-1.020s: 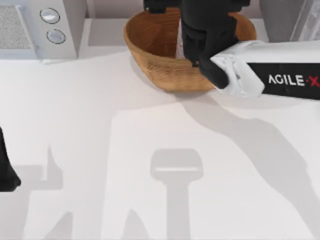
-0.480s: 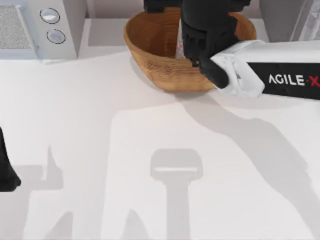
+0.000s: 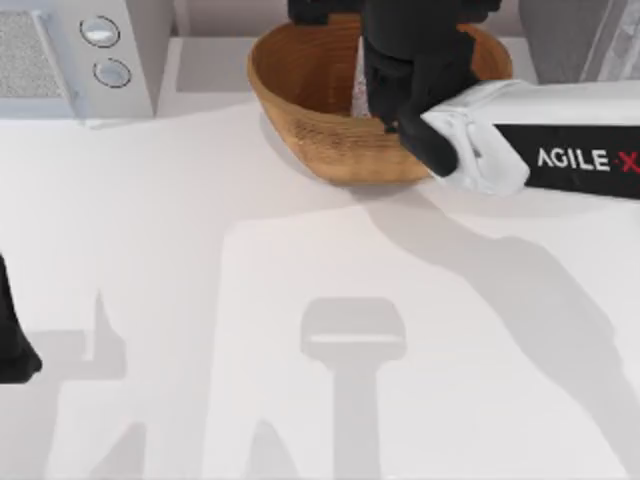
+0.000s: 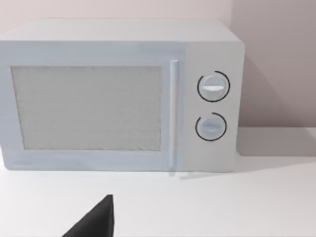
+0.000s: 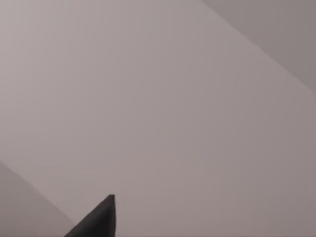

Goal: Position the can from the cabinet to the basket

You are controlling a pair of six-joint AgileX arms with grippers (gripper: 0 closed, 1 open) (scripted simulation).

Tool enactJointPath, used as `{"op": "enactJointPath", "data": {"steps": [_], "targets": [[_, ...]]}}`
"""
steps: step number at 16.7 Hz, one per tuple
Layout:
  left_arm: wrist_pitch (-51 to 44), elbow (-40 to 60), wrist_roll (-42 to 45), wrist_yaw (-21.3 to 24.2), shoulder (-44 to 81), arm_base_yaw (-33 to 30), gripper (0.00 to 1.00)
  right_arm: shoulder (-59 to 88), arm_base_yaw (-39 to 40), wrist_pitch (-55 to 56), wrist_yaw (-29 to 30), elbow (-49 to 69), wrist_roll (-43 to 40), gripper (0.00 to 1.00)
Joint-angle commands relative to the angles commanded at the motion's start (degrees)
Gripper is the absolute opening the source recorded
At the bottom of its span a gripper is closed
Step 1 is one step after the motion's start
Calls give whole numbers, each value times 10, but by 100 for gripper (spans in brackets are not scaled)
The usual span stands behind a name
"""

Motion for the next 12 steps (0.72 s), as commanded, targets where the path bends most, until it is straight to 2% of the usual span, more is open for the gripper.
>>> {"op": "enactJointPath", "data": {"steps": [12], "targets": [[0, 0, 0, 0, 0, 0, 100, -6, -1, -2, -2, -4, 0, 100]]}}
